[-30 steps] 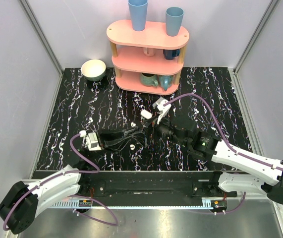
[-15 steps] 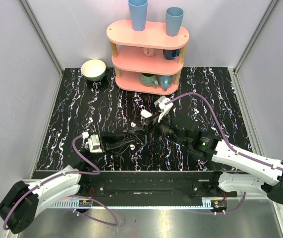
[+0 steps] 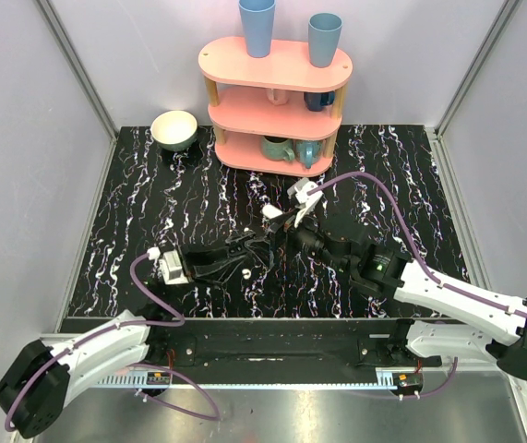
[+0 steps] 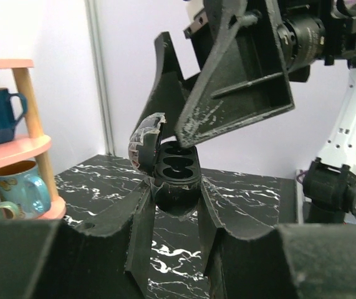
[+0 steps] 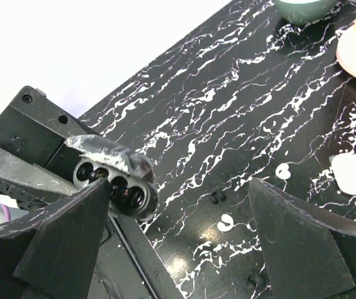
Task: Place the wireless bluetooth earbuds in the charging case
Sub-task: Open the charging case, then pick up the right earbud from the center of the board.
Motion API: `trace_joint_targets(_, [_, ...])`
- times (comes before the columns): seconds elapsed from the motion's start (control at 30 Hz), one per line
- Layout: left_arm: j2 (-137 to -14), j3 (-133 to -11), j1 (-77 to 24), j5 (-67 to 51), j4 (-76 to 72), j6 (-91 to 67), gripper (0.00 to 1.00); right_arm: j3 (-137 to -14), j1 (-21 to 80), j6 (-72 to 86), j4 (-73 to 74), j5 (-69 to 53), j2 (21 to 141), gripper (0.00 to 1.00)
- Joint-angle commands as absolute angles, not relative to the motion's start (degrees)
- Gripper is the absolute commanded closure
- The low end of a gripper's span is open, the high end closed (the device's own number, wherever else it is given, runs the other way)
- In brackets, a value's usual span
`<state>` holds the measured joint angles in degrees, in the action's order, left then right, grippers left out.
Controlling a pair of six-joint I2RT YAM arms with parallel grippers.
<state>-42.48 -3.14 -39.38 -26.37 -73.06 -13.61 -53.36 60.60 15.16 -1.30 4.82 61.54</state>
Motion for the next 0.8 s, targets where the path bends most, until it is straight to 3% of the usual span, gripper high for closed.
trace_joint_targets(0.0, [-40.7,-0.7,-39.6,-19.7,-81.2,-11.9,1.00,-54.8,60.4,13.9,-5.9,2.4,59.5,0.00])
trace_joint_targets(0.43, [-35.7,-0.3,-39.6,-13.5,-71.6,-7.7,1.00,-52.0,60.4,13.2,-8.6,-4.0,54.8,0.00])
trace_joint_targets(0.63, [-27.1,-0.9,-39.6,-9.8,-61.6,-3.3,1.00,-48.6,60.3,13.8,-3.4,10.3,48.5,0.01])
trace_joint_targets(0.77, [-21.3,-1.6,-39.6,-8.1,-54.9,-1.9,1.00,-46.6,60.4,17.0,4.2,25.3,47.5,0.10])
